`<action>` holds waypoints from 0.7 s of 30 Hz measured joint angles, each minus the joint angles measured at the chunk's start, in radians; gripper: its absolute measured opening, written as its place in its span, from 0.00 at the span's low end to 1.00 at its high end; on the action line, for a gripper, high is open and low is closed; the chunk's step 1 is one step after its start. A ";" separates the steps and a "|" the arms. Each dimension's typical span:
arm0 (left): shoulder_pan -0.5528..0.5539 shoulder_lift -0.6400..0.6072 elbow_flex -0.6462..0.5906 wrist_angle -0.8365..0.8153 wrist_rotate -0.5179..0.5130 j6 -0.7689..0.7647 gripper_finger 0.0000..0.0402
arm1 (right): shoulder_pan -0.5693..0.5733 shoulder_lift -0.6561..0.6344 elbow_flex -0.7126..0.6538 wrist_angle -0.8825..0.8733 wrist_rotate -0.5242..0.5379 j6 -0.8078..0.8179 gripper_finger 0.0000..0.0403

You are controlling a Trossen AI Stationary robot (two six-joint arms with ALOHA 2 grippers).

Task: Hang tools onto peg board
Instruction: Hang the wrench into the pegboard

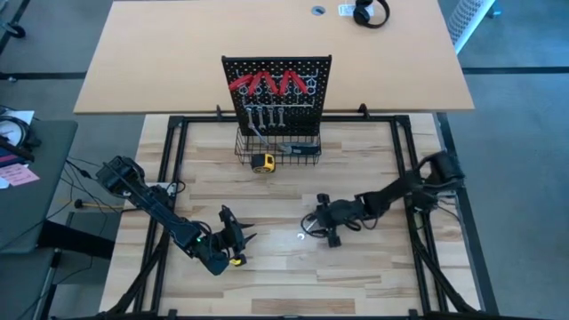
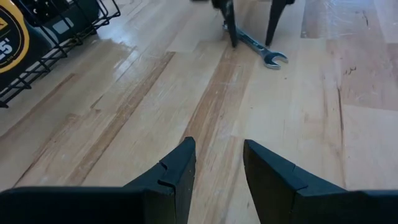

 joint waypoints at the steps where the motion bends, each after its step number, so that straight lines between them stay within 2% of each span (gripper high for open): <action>1: 0.000 0.000 0.000 0.002 0.000 0.004 0.31 | -0.015 0.035 0.000 0.050 -0.028 -0.001 0.52; 3: 0.002 0.000 0.000 0.003 0.000 0.007 0.31 | -0.040 0.099 0.011 0.098 -0.082 -0.009 0.50; 6: 0.002 0.000 0.000 0.007 -0.001 0.010 0.31 | -0.058 0.165 0.025 0.131 -0.096 -0.001 0.42; 10: 0.002 0.000 0.000 0.068 -0.003 0.065 0.31 | -0.064 0.207 0.029 0.173 -0.094 0.014 0.22; 14: 0.002 0.016 0.000 0.247 -0.006 0.201 0.31 | -0.060 0.209 0.030 0.204 -0.076 0.050 0.04; 19: 0.014 0.110 0.001 0.545 -0.004 0.409 0.28 | -0.053 0.198 0.048 0.204 -0.071 0.097 0.03; 21: 0.021 0.146 0.020 0.599 -0.003 0.461 0.27 | -0.042 0.177 0.069 0.175 -0.069 0.092 0.02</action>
